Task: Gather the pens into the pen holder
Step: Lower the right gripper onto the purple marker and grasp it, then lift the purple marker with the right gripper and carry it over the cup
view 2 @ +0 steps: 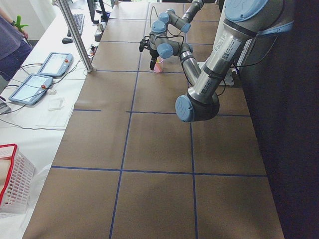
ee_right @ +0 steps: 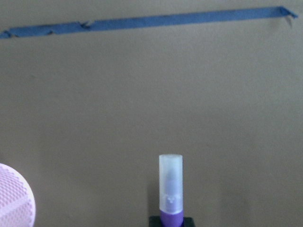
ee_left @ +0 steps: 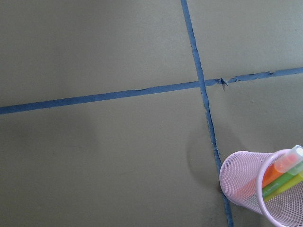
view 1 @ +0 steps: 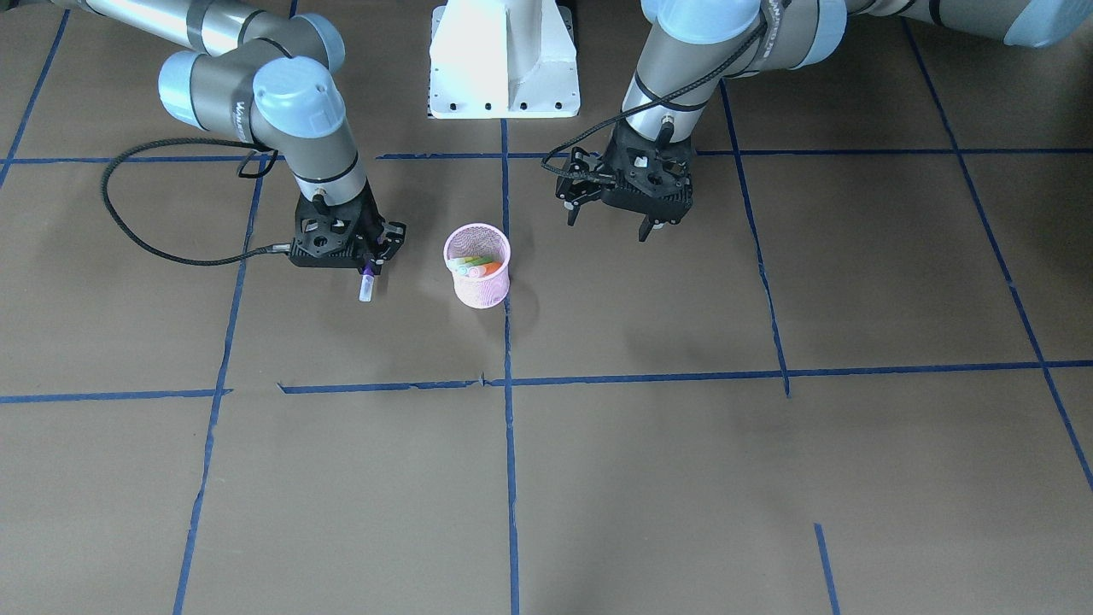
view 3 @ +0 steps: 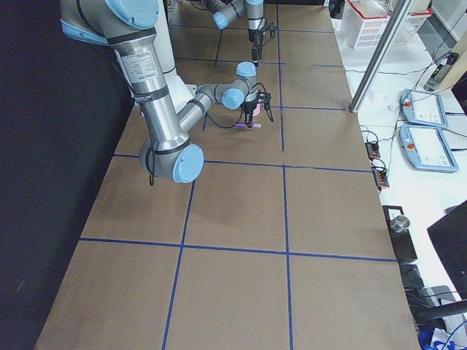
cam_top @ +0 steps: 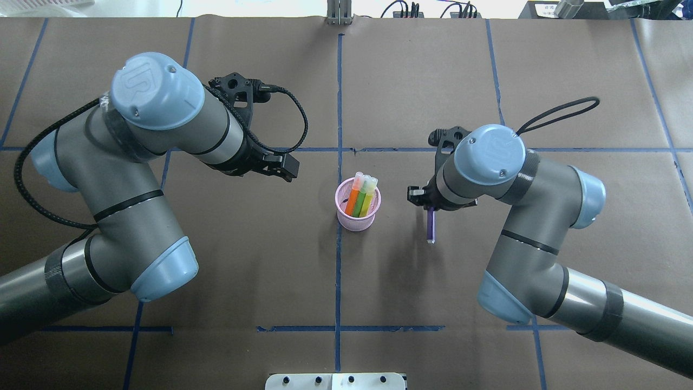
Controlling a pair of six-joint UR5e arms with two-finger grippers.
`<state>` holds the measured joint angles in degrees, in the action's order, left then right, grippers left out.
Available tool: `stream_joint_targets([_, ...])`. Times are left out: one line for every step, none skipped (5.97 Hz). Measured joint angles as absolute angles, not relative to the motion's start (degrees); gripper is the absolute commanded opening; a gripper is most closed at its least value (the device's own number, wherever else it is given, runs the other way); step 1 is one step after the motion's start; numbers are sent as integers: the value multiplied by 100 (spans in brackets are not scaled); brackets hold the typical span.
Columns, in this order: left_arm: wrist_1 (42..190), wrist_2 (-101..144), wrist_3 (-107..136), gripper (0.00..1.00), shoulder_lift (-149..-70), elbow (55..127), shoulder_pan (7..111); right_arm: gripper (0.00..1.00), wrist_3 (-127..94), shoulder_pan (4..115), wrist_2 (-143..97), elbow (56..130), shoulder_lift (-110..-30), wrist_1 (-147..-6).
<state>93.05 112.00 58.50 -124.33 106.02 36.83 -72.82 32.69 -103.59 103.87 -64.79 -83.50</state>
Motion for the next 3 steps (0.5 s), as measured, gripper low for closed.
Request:
stream_joint_targets([9301, 11170, 5811, 100, -12426, 10508, 3660, 0, -7463, 3339, -9735, 10794, -6483, -8355])
stream_joint_targets([9310, 11132, 5789, 100, -12382, 10405, 3645, 0, -7673, 3319, -8917, 11163, -6477, -8363])
stream_joint_targets([9326, 11108, 5779, 100, -12319, 10313, 3642, 0, -7975, 3181, -8093, 11369, -6423, -8374])
